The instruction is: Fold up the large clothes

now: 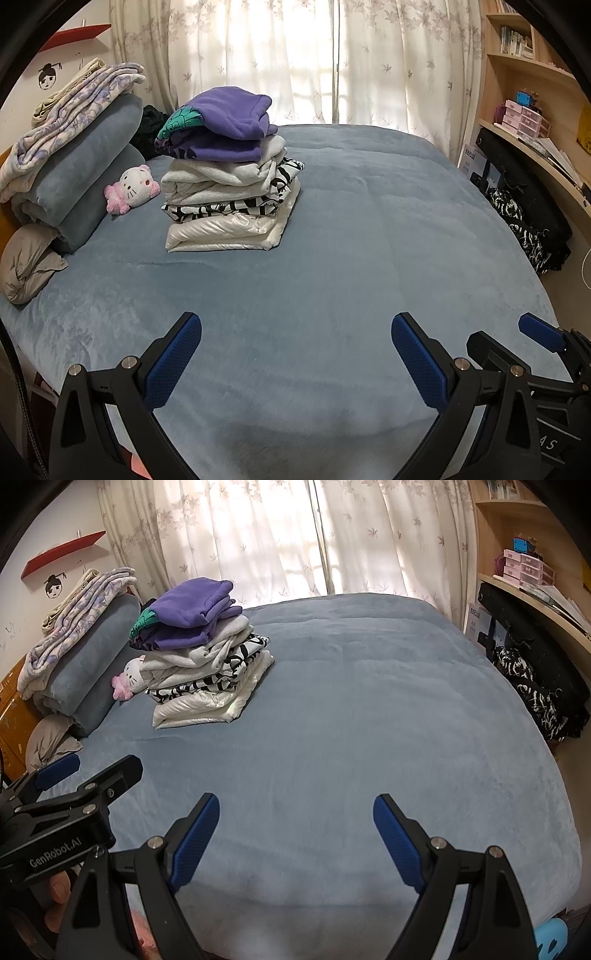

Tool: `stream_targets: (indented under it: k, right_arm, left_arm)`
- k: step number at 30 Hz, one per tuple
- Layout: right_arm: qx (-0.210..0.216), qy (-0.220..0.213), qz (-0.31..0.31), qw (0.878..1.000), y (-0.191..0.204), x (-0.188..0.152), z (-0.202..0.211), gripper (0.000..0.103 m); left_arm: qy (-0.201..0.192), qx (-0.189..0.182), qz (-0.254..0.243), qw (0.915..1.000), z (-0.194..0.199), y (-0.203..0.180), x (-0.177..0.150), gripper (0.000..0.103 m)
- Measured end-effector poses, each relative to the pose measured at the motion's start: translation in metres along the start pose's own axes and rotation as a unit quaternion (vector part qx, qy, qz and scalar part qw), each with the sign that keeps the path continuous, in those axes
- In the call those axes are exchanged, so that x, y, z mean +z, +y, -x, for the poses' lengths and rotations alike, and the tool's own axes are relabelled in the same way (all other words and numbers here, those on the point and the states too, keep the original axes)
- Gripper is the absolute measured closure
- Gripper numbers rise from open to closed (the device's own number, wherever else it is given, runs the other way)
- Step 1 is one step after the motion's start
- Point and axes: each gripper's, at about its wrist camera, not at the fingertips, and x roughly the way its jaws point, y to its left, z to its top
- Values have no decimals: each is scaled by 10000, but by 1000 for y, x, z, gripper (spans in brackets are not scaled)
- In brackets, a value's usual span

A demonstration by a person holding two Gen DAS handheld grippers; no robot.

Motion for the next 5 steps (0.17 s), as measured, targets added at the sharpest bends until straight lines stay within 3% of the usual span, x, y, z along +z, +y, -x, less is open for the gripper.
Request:
stream_targets:
  k: [5]
  right_arm:
    - [-3,37,-9,10000,6,-3,-6,17]
  left_arm:
    - [24,15,2,10000,-2,2,-2,1]
